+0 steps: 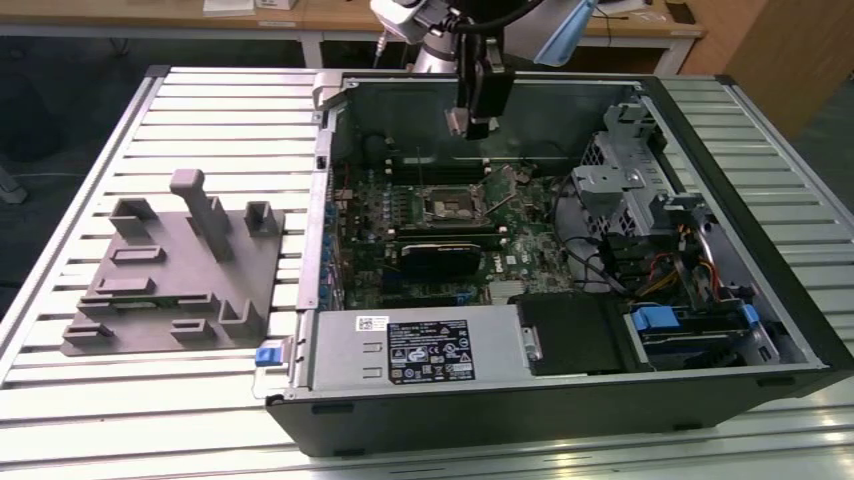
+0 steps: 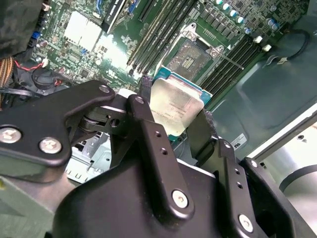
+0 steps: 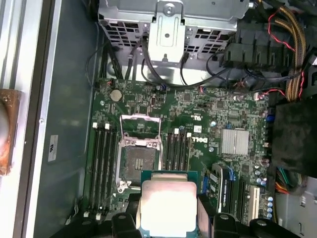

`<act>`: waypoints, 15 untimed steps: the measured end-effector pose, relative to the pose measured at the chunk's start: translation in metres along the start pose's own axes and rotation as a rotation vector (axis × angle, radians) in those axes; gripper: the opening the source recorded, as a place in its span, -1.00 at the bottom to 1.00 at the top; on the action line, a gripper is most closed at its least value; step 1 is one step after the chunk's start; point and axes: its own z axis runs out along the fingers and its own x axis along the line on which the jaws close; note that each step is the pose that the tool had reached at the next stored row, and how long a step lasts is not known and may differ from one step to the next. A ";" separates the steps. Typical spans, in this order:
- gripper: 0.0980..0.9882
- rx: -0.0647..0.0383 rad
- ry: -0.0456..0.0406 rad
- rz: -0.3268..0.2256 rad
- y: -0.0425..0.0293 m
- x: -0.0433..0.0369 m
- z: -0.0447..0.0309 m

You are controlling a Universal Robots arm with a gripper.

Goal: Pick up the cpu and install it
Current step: 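Place the cpu into insertion slot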

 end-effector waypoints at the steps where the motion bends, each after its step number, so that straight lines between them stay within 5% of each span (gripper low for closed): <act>1: 0.00 0.001 0.0000 0.000 0.0000 0.0000 0.0008; 15: 0.00 0.003 0.0002 0.000 -0.0005 -0.0001 0.0096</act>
